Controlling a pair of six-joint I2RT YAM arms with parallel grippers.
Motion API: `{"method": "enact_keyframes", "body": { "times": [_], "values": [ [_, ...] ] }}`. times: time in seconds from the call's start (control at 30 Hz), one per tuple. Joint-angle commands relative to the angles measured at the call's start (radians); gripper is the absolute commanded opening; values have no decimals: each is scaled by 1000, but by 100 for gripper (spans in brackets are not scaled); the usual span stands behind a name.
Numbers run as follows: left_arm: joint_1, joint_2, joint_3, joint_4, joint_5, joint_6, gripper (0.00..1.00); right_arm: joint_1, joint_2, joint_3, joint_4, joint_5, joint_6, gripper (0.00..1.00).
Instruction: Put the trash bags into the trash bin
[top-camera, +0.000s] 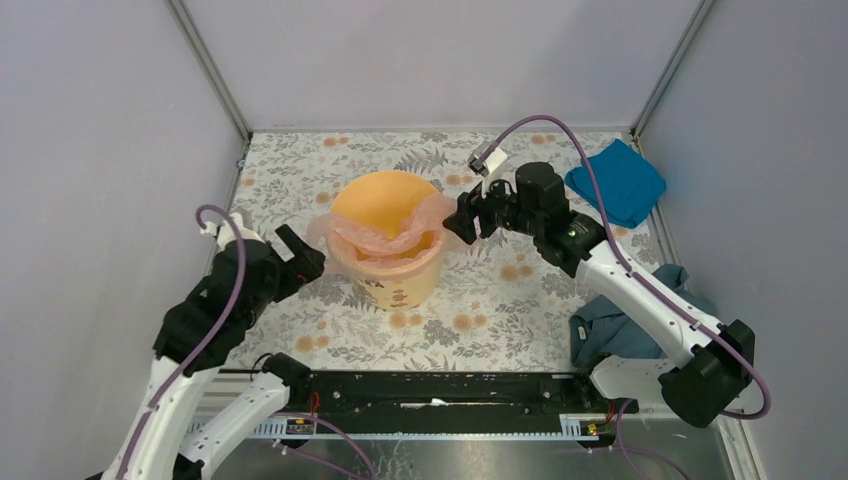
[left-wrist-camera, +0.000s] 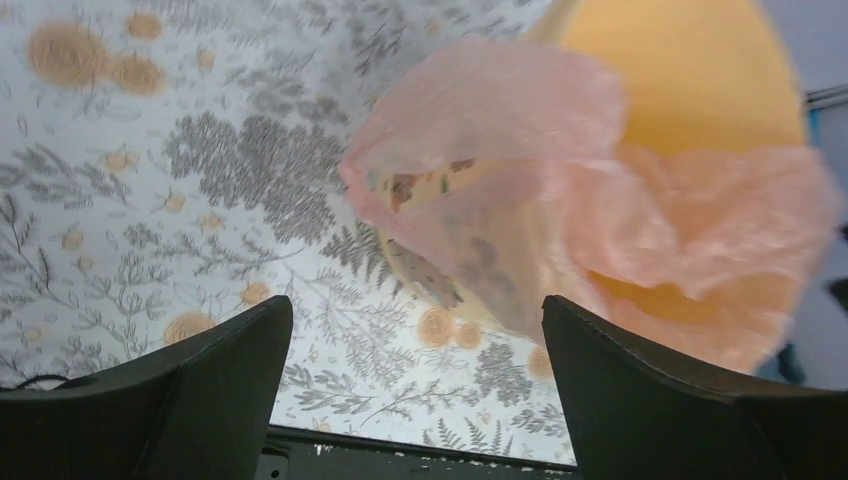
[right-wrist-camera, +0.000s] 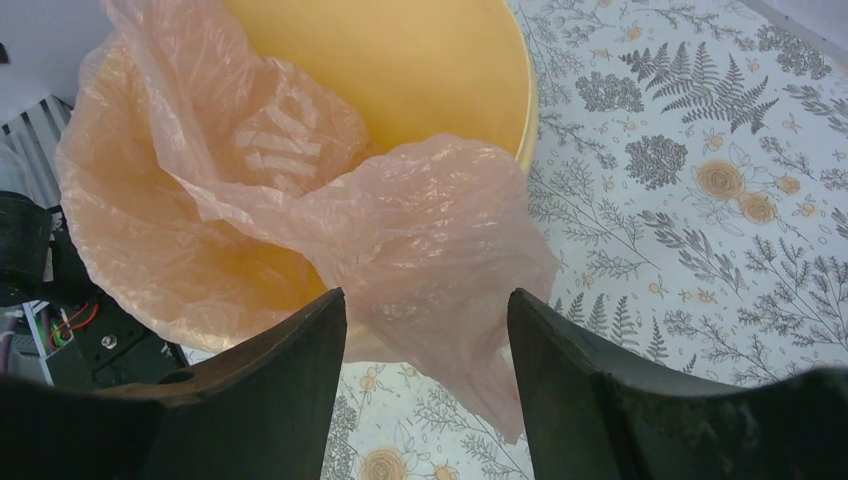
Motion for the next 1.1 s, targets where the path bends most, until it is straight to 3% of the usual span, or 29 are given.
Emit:
{"method": "enact_keyframes", "body": {
  "times": [0.0,0.27,0.47,0.57,0.9,1.07],
  "values": [
    [5,27,169,18,37,167,99,-1,-8,-10,86,-25,42,65],
    [5,306,328,140,134,521,99,0,13,-19,105,-67,88,52],
    [5,312,279,171,217,589,99,1,7,-21,75,-80,69,66],
    [5,299,236,172,169,581,99,0,2,-37,71,-61,54,66],
    [5,334,254,153,55,541,99,0,19,8,88,-32,107,23],
    [5,318,268,122,73,559,99,0,26,49,73,11,189,5]
  ]
}}
